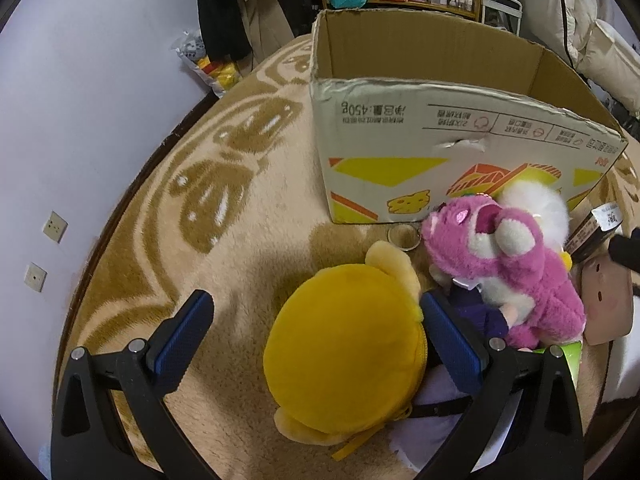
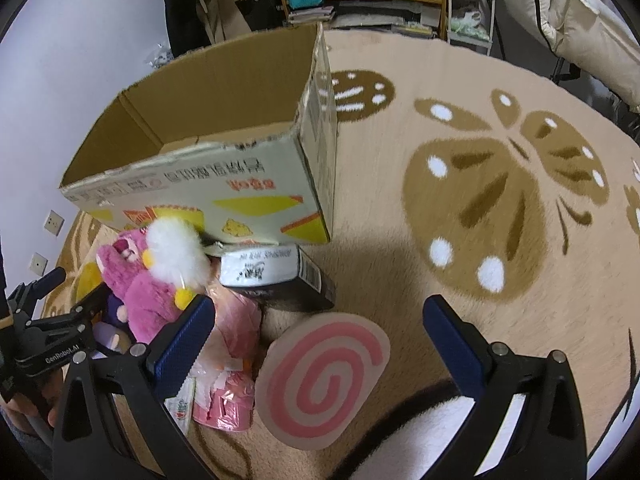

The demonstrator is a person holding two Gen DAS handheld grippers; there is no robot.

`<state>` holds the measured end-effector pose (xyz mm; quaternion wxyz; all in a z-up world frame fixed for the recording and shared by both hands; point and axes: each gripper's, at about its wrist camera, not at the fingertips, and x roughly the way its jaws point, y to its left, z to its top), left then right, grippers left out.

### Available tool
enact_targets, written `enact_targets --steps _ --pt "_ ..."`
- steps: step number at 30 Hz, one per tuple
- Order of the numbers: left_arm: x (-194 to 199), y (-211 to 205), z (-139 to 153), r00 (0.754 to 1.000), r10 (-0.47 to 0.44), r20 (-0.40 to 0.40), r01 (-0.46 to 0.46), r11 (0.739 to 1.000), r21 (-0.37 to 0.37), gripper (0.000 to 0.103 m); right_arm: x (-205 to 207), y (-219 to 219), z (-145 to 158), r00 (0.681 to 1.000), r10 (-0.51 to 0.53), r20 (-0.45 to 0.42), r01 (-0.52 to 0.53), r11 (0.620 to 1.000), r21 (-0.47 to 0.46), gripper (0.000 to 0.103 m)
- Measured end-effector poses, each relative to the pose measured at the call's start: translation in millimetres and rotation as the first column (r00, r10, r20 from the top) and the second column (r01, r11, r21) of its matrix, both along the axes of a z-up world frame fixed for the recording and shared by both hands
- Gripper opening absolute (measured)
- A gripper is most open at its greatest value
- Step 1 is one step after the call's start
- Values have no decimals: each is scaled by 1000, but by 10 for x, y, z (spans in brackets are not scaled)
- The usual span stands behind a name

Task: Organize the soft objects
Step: 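Grasp the yellow plush with the left gripper while the right grasps the pink swirl plush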

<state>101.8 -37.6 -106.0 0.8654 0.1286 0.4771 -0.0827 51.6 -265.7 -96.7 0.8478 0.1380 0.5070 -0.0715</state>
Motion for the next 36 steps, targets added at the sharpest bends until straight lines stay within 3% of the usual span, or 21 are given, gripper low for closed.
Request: enact_targets --steps 5,7,9,12,16,22,27,36 --pt "20 67 -46 999 31 -34 -32 999 -41 101 7 -9 -97 999 14 -40 -13 1000 29 98" --pt "21 99 -66 997 49 -51 -52 997 -61 99 12 -14 -126 998 20 -55 -18 999 43 83" --pt "21 122 -88 996 56 -67 -62 995 -82 99 10 -10 -161 997 21 -73 -18 999 51 75" --pt "35 141 -117 994 64 -94 -73 992 -101 90 9 -26 -179 997 10 -82 -7 999 34 60" --pt "37 148 -139 991 54 -121 -71 987 -142 77 6 -60 -179 997 3 -72 0 999 43 51" --pt "-11 116 -108 992 41 -120 -61 985 -162 73 -29 -19 -118 998 14 -54 -12 1000 29 35" --pt "-105 96 -37 996 45 -73 -54 990 -127 73 -98 26 33 1000 20 5 -20 1000 7 30" --pt "-272 120 209 997 55 62 -49 994 -100 72 -257 110 463 977 24 214 -12 998 -56 28"
